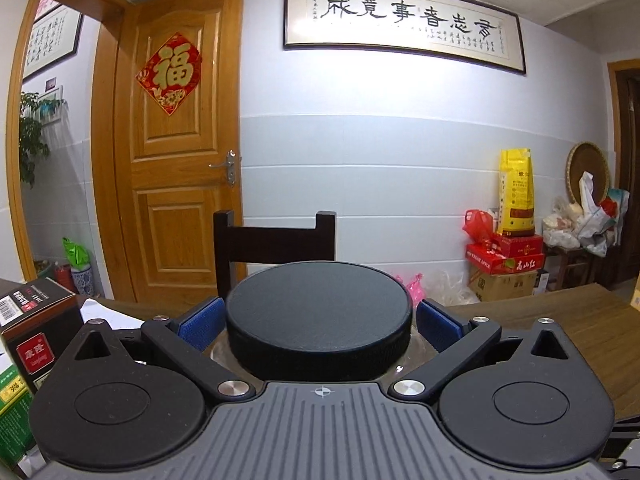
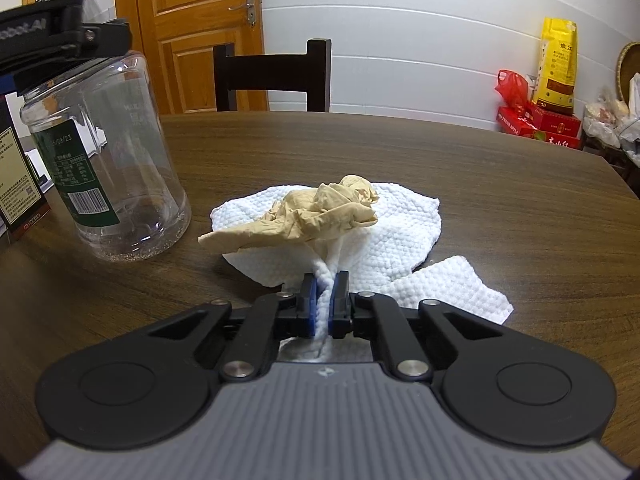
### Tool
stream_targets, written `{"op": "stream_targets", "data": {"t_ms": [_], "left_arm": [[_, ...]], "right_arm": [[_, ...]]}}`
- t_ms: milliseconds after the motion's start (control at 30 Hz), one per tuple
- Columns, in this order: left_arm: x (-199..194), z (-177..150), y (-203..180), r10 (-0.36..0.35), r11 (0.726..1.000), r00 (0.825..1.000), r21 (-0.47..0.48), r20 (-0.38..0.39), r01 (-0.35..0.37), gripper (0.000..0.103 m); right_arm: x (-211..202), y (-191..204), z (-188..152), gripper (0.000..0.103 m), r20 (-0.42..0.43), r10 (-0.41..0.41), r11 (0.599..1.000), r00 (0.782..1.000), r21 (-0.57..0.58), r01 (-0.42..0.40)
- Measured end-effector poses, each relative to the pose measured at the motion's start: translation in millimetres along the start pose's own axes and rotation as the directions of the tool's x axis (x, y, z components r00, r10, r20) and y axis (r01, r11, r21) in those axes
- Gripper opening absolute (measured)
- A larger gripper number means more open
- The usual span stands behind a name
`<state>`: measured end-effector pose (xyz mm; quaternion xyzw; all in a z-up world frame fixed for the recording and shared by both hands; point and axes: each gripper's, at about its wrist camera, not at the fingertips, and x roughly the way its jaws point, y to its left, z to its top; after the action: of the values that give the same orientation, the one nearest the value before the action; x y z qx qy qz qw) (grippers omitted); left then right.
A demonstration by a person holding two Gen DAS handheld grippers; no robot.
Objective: Clean container
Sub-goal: 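Lift the white towel with the right gripper, shaking off the beige cloth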
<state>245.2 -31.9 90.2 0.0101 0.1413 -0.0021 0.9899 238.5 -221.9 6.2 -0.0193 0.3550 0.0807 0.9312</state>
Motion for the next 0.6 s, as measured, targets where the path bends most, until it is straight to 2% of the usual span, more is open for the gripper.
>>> {"op": "stream_targets", "data": {"t_ms": [200, 600], "left_arm": [[1, 0, 3, 0.003, 1.000, 1.000, -0.020, 0.007, -0.002, 0.095], [-18, -2, 3, -0.028, 0.999, 0.999, 0.021, 0.016, 0.028, 0.095]], "right_arm": [[0, 0, -2, 0.009, 0.009, 0.000, 1.000, 1.000, 0.012, 0.000], [-14, -2, -3, 0.008, 0.048, 0.000, 0.999, 0.999, 0.052, -0.003]]}}
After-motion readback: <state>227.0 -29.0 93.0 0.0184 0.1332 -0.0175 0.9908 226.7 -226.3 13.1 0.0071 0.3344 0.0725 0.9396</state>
